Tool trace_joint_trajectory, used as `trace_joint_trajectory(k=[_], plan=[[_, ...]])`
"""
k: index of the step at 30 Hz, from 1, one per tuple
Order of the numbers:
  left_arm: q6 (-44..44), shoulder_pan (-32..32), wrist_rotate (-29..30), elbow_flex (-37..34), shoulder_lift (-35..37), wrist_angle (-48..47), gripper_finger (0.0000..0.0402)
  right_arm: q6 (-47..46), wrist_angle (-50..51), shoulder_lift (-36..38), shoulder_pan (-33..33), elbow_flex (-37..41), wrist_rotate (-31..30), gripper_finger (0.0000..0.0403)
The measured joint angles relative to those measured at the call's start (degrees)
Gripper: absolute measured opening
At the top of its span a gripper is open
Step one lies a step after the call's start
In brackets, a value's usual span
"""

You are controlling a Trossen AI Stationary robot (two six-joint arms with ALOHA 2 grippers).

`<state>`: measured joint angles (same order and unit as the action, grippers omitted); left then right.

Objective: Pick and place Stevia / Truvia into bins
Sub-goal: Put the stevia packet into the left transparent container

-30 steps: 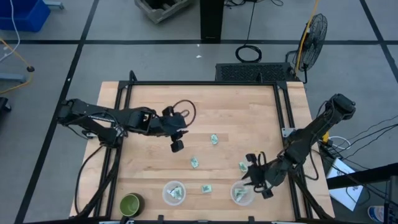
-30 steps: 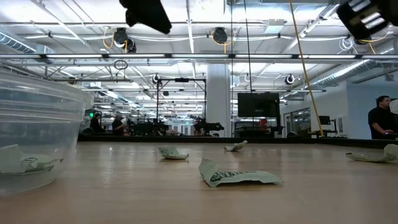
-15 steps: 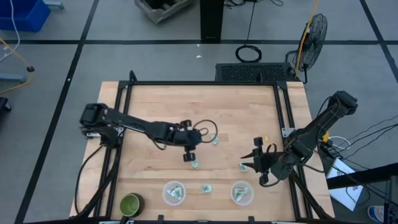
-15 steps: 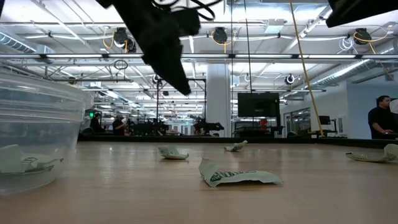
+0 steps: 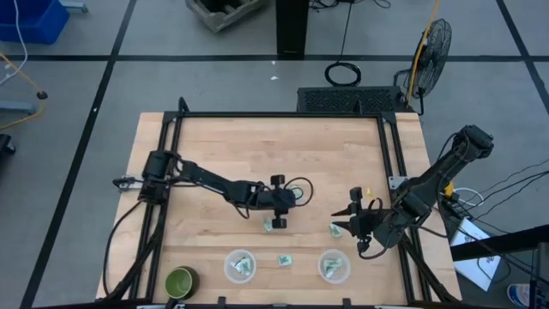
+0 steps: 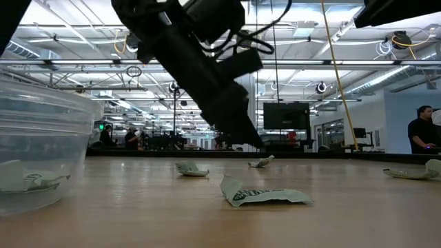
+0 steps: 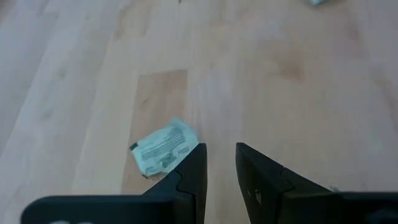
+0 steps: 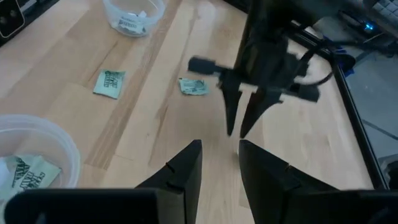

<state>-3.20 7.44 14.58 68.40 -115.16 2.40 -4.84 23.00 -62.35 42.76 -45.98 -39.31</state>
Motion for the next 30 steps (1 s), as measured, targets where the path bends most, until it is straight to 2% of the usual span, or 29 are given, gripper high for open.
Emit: trace_joint_trajectory(k=[5,12,16,30], plan=[[0.50,-0.44,3.08,0.02,-2.43,2.46,0.0090,0.00,-0.02,0.00,0.02,0.00,0.07,0.0102],[0.65,-1.05,2.94,0.04,-2.64,2.44,0.0090,-0.01,-0.01,0.00,0.02,0.00,0.09,0.0102],[0.58,-1.35,0.48,0.04,-2.76,2.86,0.0090,0.00,0.00,0.00,0.02,0.00,0.09,0.0102],[0.91,-2.66,1.88,0.04,-3.38,5.14,0.0090,-0.02,0.02,0.00,0.02,0.00,0.13,0.0100]])
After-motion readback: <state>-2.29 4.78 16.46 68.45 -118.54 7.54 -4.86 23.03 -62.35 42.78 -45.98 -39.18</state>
